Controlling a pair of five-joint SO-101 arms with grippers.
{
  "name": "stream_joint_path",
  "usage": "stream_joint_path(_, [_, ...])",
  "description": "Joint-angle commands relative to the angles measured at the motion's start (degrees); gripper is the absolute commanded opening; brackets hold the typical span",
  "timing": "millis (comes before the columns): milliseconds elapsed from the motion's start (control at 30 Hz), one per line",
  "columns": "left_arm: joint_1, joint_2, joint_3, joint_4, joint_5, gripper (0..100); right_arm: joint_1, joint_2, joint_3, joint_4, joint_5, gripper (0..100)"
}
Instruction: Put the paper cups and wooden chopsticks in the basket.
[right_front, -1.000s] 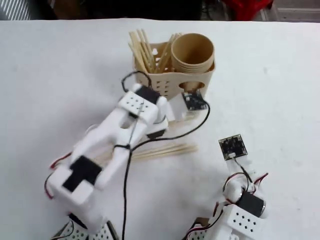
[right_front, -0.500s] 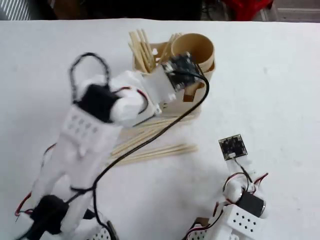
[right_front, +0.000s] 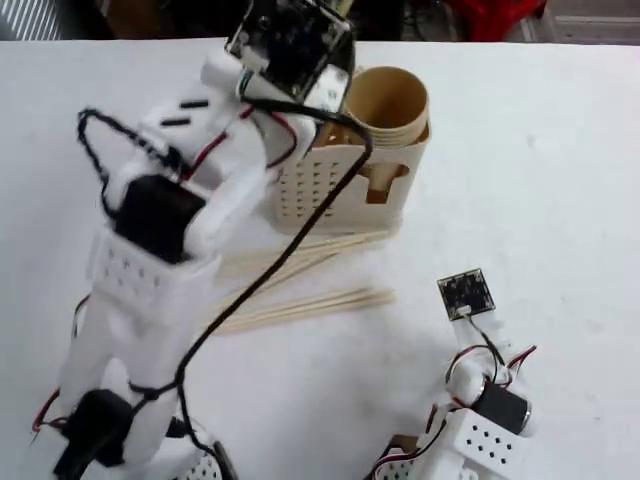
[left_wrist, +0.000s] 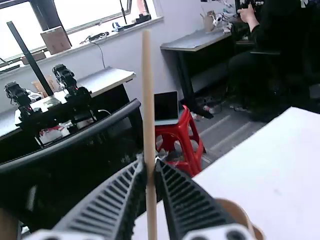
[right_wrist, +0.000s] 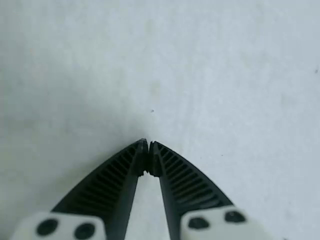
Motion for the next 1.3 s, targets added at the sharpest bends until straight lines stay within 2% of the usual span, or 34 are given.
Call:
stream_joint_path(0, [-3.1,4.4,-1.2,-8.3,3.1,2,0.4,-0.4,-0.2,0.4,-0.1,1.7])
stream_joint_path(133, [-6.3,11.4,-4.4,-9.0,12.4,3,0.4,-0.4,-0.2,0.4,-0.1,1.7])
stream_joint_path(333, [-9.4,17.0,-5.4,-6.5,19.9,10,0.4,-0.4,-0.2,0.4,-0.1,1.7])
stream_joint_path(567, [-9.4,13.4,-5.4,2.5,20.2,12,0.3,-0.4,-0.2,0.4,-0.1,1.7])
stream_joint_path(700, [-8.8,5.4,-5.2,15.7,19.5,10,0.4,-0.4,-0.2,0.4,-0.1,1.7])
stream_joint_path(800, [-6.1,0.0,-4.7,28.2,9.8,2,0.4,-0.4,-0.2,0.4,-0.1,1.7])
stream_joint_path(933, [0.7,-4.4,-1.1,44.7,-6.3,3,0.4,-0.4,-0.2,0.4,-0.1,1.7])
stream_joint_path(1033, [4.9,-5.8,5.6,52.4,-11.2,3,0.4,-0.4,-0.2,0.4,-0.1,1.7])
stream_joint_path(1167, [5.6,-5.6,23.6,49.0,-17.5,3,0.4,-0.4,-0.2,0.4,-0.2,1.7])
stream_joint_path(1267, [5.6,-4.7,41.0,36.9,-21.0,3,0.4,-0.4,-0.2,0.4,-0.2,1.7])
